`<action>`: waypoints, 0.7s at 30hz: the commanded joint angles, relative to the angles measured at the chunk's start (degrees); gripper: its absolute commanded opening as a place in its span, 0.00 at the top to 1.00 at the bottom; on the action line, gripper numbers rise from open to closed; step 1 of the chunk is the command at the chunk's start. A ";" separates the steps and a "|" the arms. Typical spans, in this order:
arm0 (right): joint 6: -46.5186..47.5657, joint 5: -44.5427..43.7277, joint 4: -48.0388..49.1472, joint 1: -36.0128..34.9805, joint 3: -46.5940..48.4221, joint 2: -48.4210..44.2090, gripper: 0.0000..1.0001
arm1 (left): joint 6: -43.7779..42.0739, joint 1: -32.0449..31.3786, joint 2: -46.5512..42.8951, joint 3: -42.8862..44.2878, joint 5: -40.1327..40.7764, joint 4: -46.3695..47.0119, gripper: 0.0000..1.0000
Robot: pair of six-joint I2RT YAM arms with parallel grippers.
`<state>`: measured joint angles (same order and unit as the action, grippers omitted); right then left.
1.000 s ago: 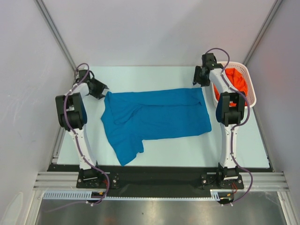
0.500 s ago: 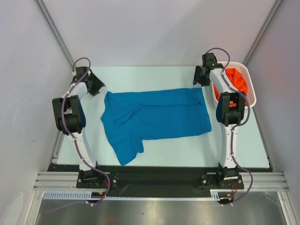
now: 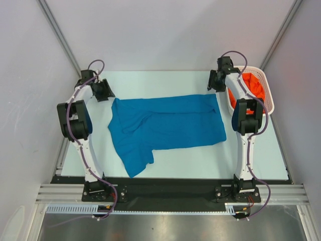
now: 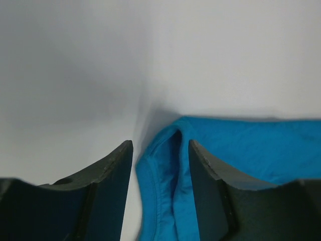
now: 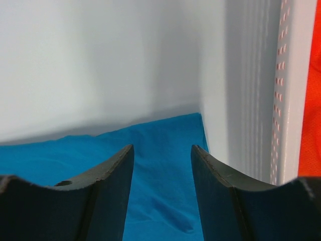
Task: Fold and stack the t-shirts
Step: Fold the tshirt
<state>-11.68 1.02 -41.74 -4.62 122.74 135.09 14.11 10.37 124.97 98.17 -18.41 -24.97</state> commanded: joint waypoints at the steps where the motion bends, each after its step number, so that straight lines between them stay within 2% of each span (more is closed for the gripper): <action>1: 1.14 1.00 0.78 0.23 0.48 -4.92 0.45 | -7.95 0.26 0.54 2.38 -2.41 -4.03 0.47; 5: 1.05 1.18 0.96 0.14 0.31 -5.10 0.45 | -8.75 0.00 0.19 1.49 -1.01 -4.73 0.58; 13: 1.49 0.57 0.87 -0.21 -0.92 -5.80 0.44 | -9.45 -0.79 1.77 2.11 -1.54 -5.00 0.59; 17: 1.58 0.13 0.69 -0.21 -1.01 -5.71 0.44 | -9.89 -1.49 4.75 6.40 0.92 -9.11 0.58; 21: 1.40 -0.14 0.69 -0.12 -1.62 -5.62 0.44 | -8.75 -1.76 6.34 6.43 0.31 -8.26 0.61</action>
<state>-10.83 1.48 -41.69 -4.69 121.69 133.58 5.98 9.08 130.69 103.13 -18.55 -32.53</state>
